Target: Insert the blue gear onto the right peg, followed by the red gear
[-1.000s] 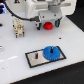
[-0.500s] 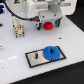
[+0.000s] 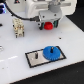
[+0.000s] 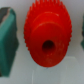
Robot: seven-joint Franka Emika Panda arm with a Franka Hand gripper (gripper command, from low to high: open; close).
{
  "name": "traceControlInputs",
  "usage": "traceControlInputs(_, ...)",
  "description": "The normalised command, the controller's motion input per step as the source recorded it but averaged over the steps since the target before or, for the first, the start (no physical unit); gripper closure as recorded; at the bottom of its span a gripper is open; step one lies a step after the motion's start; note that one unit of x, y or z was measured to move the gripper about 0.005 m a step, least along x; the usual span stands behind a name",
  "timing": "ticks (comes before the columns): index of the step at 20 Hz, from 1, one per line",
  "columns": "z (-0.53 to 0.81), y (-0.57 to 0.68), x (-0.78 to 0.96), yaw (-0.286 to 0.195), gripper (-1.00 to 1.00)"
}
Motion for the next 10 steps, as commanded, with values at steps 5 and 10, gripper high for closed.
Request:
traceControlInputs(5, 0.11, 0.03, -0.05, 0.000, 1.00)
traceControlInputs(10, 0.54, 0.01, 0.24, 0.000, 1.00)
